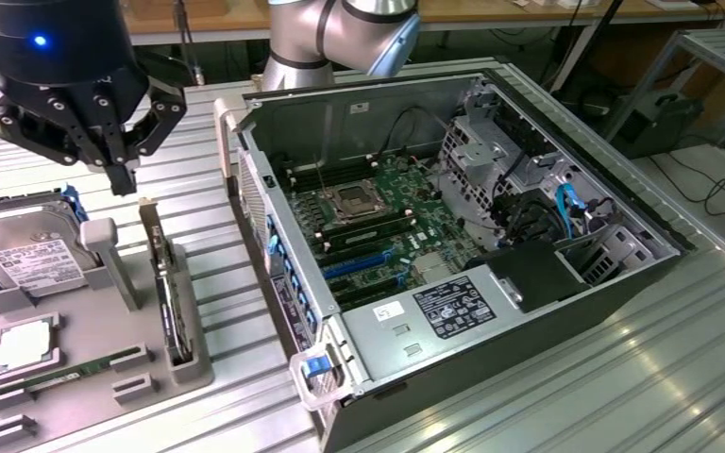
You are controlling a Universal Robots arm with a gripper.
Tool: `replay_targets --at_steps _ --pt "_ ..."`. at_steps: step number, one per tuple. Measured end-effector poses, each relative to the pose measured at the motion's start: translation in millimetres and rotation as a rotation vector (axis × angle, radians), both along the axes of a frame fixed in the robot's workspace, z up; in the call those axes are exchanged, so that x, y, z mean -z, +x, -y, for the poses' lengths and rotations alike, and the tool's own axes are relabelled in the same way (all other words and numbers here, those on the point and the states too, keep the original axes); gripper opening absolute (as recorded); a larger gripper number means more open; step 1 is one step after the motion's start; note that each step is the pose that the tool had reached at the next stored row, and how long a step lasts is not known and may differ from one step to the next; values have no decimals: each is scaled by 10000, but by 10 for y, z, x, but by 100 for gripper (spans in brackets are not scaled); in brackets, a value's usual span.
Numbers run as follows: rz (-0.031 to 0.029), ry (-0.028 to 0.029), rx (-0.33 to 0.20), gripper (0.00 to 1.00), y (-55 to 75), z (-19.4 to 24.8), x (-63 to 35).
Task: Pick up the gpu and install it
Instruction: 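Reach for the gpu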
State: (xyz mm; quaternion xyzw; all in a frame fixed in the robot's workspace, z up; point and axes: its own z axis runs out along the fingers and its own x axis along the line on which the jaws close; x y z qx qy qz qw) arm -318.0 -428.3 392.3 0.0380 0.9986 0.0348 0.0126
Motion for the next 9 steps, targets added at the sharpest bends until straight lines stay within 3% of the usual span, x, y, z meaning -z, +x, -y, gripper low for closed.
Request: replay_targets --at_steps 9 --pt "0 5 0 11 -42 18 0"
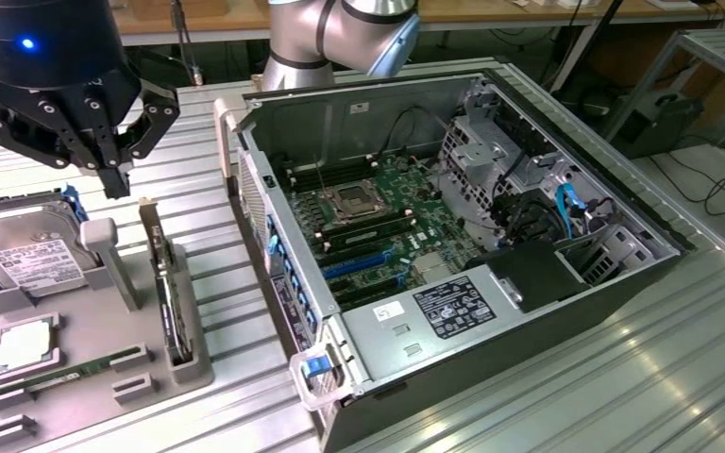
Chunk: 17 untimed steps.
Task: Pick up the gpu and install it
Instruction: 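Reach for the gpu, then pick up the gpu and move the gpu toward the slot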
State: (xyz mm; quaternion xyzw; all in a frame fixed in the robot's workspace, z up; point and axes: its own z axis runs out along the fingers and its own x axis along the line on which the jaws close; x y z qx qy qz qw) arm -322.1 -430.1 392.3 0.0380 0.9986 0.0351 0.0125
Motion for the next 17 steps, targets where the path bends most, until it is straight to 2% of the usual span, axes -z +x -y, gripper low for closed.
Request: replay_targets --at_steps 12,14,15,17 --pt "0 0 0 11 0 0 0" --pt "1 0 0 24 0 0 0" --pt "1 0 0 24 0 0 0" --pt "1 0 0 36 0 0 0"
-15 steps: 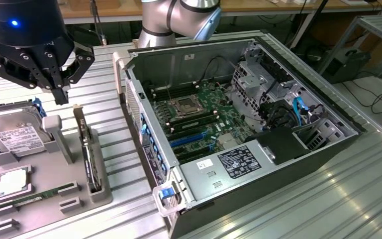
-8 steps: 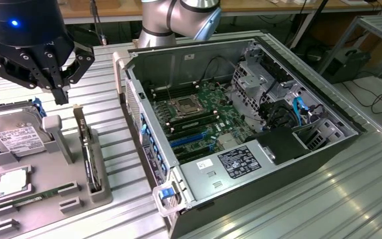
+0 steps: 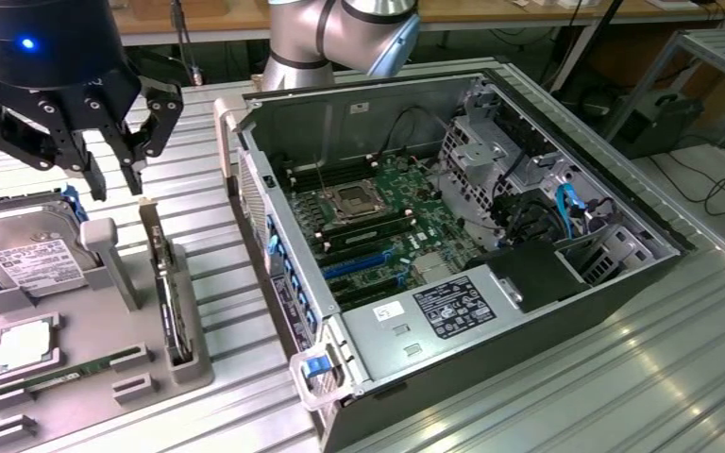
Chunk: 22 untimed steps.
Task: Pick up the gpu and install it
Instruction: 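Pick up the gpu and move the gpu toward the slot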
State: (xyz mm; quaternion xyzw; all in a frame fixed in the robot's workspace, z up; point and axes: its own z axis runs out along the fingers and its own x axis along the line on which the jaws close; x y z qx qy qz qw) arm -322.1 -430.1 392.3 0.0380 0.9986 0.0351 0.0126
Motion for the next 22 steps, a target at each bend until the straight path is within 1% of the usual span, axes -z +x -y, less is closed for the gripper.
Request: replay_targets --at_steps 2,3,4,6,7,9,12,16,18,19,22 --pt "0 0 0 36 0 0 0" --pt "0 0 0 48 0 0 0" --pt "0 0 0 65 0 0 0" --pt "1 1 -29 65 0 0 7" --pt "1 1 -46 72 -1 2 20" --pt "0 0 -117 72 0 7 53" --pt "-2 0 -324 72 0 28 108" --pt "-5 0 -385 72 0 52 171" --pt "-5 -58 -386 72 1 54 184" --pt "-6 -65 -387 72 1 55 188" --pt "-4 -64 -386 72 -1 56 213"
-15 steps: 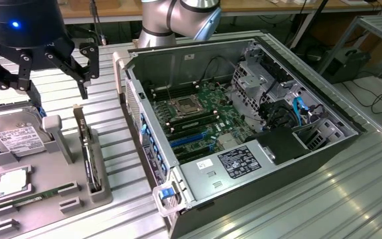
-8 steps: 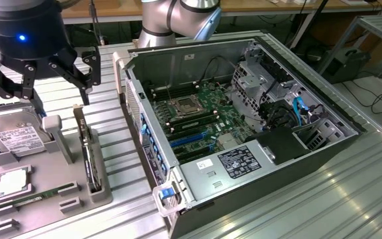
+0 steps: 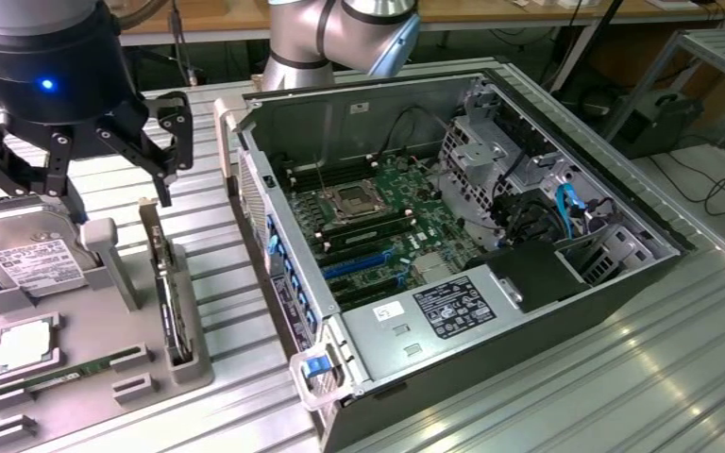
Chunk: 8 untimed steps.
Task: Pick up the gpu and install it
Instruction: 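Pick up the gpu and move the gpu toward the slot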
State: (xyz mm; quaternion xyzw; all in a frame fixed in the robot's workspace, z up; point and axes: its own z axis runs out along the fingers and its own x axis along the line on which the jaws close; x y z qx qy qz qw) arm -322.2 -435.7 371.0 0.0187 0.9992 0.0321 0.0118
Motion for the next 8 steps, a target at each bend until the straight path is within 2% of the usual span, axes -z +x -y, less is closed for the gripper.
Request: replay_targets --at_steps 6,8 --pt "-1 0 -1 72 1 22 33" --pt "-2 -2 -1 72 1 42 45"
